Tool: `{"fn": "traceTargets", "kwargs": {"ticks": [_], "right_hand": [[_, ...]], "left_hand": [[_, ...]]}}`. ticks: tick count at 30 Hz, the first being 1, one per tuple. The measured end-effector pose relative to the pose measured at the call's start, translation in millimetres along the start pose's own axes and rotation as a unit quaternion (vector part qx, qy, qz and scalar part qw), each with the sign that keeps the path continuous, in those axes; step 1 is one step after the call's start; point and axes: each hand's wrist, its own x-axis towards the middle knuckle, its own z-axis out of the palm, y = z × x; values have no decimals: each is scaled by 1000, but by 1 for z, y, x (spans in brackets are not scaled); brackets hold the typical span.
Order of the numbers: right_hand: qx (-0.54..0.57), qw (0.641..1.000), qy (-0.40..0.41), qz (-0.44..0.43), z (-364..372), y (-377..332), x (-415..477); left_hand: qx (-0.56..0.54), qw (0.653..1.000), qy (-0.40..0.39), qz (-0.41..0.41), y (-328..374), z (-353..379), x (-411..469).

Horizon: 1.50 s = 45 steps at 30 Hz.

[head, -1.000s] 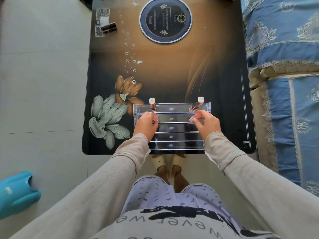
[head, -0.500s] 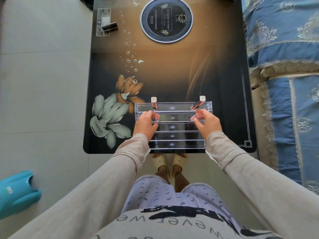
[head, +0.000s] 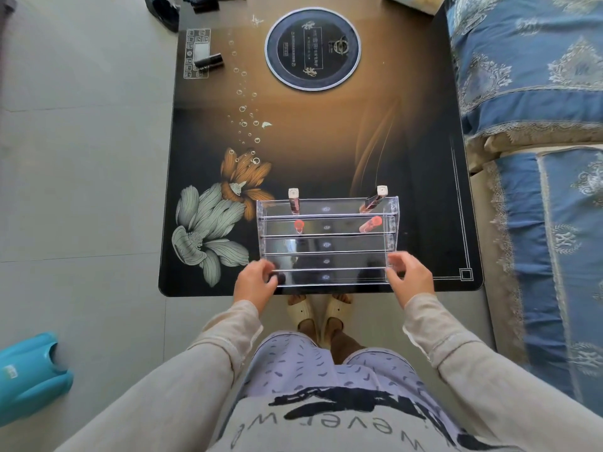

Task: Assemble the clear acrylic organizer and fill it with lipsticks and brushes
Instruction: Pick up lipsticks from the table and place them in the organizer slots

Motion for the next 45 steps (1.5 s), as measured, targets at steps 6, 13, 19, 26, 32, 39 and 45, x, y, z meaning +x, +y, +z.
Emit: {"fn": "traceTargets", "kwargs": {"ticks": [6,13,19,26,32,39,45], "right_hand": [[-63,980,-154,111,13,55,-27],[-142,931,-289,169,5,90,-31],[-205,919,-319,105,-5,91,-29],[-266,916,-300,-12,13,64,-20],[-306,886,-329,-117,51,21,-29],[-344,834,-373,-217,112,-36,-72],[-373,811,-384,-236,167,-67,-111]], "left_hand": [[113,959,-228,-124,-59,4,-39],[56,953,-194,-225,-79,8,-83],[-89,956,-93,-265,-70,38,-127],[-228,916,-35,-327,-80,94,-200],[-281,859,23,-428,-107,130,-273],[-333,793,34,-509,-128,160,-332],[-338,787,3,-517,-174,140,-348]]}}
